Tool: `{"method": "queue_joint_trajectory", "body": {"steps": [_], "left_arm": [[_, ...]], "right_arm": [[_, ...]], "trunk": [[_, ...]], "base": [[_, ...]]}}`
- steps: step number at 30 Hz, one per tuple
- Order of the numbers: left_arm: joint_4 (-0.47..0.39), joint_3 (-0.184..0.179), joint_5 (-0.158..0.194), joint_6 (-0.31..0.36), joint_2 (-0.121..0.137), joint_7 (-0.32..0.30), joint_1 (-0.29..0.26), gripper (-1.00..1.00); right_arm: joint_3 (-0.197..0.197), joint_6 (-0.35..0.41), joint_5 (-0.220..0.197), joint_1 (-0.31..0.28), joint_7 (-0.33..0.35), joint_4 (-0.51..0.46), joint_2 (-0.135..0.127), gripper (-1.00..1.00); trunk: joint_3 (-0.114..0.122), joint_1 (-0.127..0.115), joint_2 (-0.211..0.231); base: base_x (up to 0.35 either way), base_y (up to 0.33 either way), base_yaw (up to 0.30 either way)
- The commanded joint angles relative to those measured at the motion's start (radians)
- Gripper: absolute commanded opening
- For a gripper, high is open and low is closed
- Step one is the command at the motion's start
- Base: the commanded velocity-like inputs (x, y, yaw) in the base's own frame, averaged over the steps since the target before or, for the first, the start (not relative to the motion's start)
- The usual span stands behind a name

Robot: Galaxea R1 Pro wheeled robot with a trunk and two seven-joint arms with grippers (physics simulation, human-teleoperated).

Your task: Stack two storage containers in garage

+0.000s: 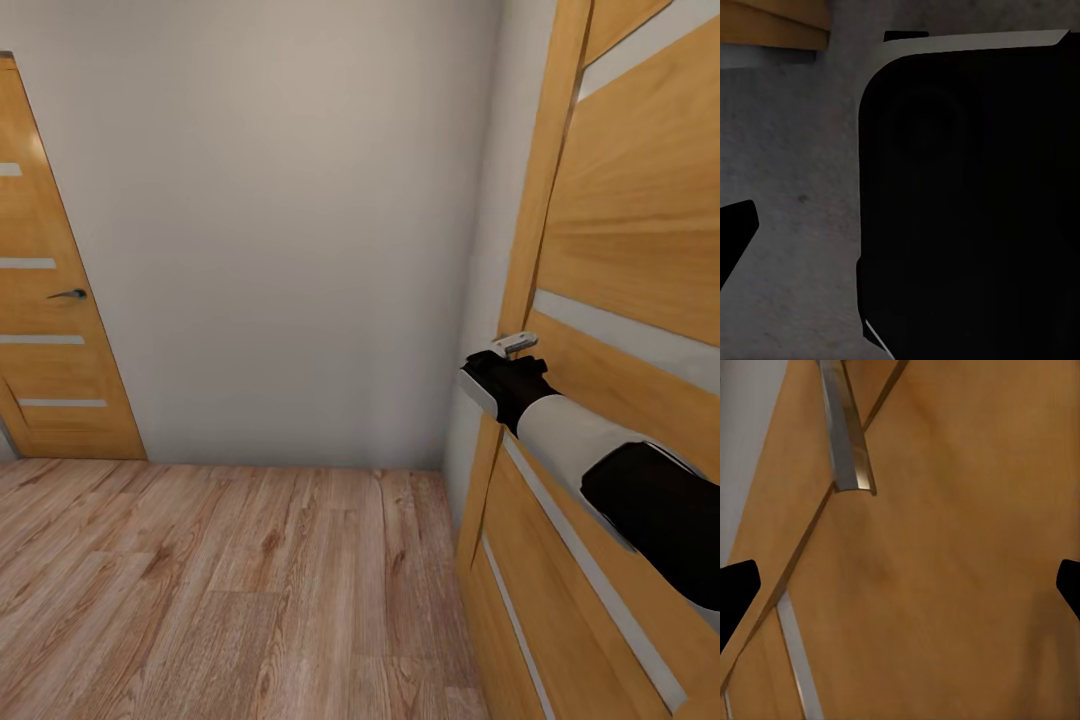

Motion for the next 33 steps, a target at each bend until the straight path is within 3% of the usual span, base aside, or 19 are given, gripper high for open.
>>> {"method": "queue_joint_trajectory", "body": {"steps": [1, 13, 19, 21, 23, 26, 28, 33], "left_arm": [[-0.001, 0.001, 0.000, -0.001, 0.000, 0.002, 0.000, 1.00], [-0.001, 0.002, 0.000, -0.001, 0.000, 0.002, 0.000, 1.00], [-0.001, 0.002, 0.000, -0.001, 0.000, 0.002, 0.001, 1.00], [-0.001, 0.002, 0.000, -0.001, 0.000, 0.002, 0.001, 1.00], [-0.001, 0.002, 0.000, -0.001, 0.000, 0.002, 0.000, 1.00], [-0.001, 0.003, 0.000, -0.001, 0.000, 0.002, 0.000, 1.00], [-0.001, 0.004, 0.001, -0.001, 0.000, 0.002, 0.000, 1.00], [-0.001, 0.004, 0.002, -0.001, 0.000, 0.002, 0.000, 1.00]], "right_arm": [[0.008, 0.017, 0.003, -0.001, -0.008, 0.006, -0.007, 1.00], [0.008, 0.017, 0.003, -0.001, -0.008, 0.006, -0.006, 1.00], [0.012, 0.018, 0.004, -0.001, -0.010, 0.005, 0.012, 1.00], [0.012, 0.020, 0.004, -0.001, -0.012, 0.005, 0.035, 1.00], [0.013, 0.022, 0.004, -0.001, -0.017, 0.005, 0.087, 1.00], [0.013, 0.024, 0.005, -0.001, -0.021, 0.005, 0.137, 1.00], [0.013, 0.026, 0.005, -0.001, -0.023, 0.005, 0.188, 1.00], [0.012, 0.019, 0.001, -0.001, -0.023, 0.004, 0.196, 1.00]], "trunk": [[-0.001, 0.000, 0.000], [-0.001, 0.000, 0.000], [-0.001, 0.000, 0.000], [-0.001, 0.000, 0.000], [-0.001, 0.000, 0.000], [-0.001, 0.000, 0.000], [-0.001, 0.000, 0.000], [-0.001, 0.000, 0.000]], "base": [[0.000, 0.000, 0.000], [0.000, 0.000, 0.000], [0.000, 0.000, 0.000], [0.000, 0.000, 0.000], [0.000, 0.000, 0.000], [0.000, 0.000, 0.000], [0.000, 0.000, 0.000], [0.000, 0.000, 0.000]]}}
